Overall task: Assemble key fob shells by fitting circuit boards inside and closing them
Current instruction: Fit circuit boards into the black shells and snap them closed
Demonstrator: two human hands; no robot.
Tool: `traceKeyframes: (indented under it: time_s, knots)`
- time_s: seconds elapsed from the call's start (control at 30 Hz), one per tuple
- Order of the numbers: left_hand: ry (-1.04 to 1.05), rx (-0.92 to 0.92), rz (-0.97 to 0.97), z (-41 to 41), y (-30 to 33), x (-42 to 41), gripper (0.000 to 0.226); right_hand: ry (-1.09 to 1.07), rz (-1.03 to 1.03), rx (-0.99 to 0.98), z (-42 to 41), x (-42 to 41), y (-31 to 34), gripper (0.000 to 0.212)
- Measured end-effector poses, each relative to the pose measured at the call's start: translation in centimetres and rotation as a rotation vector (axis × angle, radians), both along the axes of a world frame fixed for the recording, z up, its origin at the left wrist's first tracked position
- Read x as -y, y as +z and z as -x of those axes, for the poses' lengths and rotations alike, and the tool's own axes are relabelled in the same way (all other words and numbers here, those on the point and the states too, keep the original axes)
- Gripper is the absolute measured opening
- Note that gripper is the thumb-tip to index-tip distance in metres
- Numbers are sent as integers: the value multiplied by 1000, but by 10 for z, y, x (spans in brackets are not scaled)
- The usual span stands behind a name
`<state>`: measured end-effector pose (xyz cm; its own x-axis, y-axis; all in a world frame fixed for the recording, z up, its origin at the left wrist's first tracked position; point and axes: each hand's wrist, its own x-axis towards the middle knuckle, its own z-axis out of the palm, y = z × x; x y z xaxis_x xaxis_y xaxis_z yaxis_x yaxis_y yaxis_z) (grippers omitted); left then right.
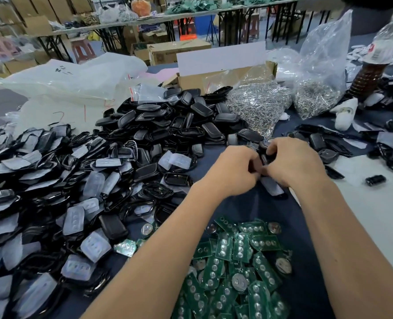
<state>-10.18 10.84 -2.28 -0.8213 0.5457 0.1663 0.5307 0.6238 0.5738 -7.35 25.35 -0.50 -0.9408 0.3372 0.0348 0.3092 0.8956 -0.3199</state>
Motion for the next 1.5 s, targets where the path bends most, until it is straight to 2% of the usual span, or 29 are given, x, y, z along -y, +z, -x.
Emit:
traceKeyframes:
  time_s: [0.17, 0.27, 0.37, 0.47, 0.57, 0.67, 0.73, 0.83, 0.9, 0.93, 1.0, 1.07, 1.13, 1.2, 1.3, 1.4, 1.47, 1.5]
  knots:
    - [-5, 56, -9, -9, -2, -9, 17, -12, 74, -53, -3, -11, 8, 21]
    - [16, 61, 78, -12, 1, -20, 33, -51, 117, -92, -2, -15, 7, 24]
    - [50, 65, 138, -13, 6, -26, 37, -59, 114, -120, -2, -15, 2, 22]
    - [103, 96, 58, -14, 8, -15, 40, -61, 106, -188, -3, -16, 0, 15]
    - [191, 166, -90, -14, 12, 10, 35, -66, 170, -344, -2, -13, 1, 7]
    - [425, 173, -214, 0, 19, 48, 32, -15, 356, -457, 4, 4, 2, 10]
    - [577, 114, -223, 15, 24, 77, 31, 56, 553, -459, 8, 22, 0, 11]
    - [716, -6, -58, 29, 27, 116, 30, 151, 1025, -312, 11, 54, -7, 23]
    - [781, -109, 106, 30, 27, 130, 28, 231, 1145, -214, 10, 72, -14, 21]
    - [806, -171, 112, 28, 27, 134, 25, 274, 1152, -185, 9, 80, -17, 20]
    - [780, -154, -93, 18, 28, 138, 21, 352, 1127, -166, 7, 91, -23, 22]
    - [620, 139, -389, 2, 27, 135, 22, 419, 1081, -178, 6, 96, -25, 23]
    - [454, 369, -526, -15, 22, 134, 15, 489, 1032, -188, 6, 100, -25, 17]
    - [422, 440, -665, -27, 17, 139, 10, 515, 1008, -199, 8, 105, -24, 9]
    - [534, 434, -878, -38, 13, 149, 5, 465, 1073, -175, 11, 118, -25, 12]
    - [648, 399, -969, -45, 10, 165, 11, 466, 1164, -96, 14, 139, -23, 8]
    - [646, 384, -881, -50, 9, 181, 14, 493, 1153, -100, 17, 155, -17, 5]
    - [642, 365, -792, -52, 10, 190, 17, 538, 1110, -113, 18, 164, -13, 12]
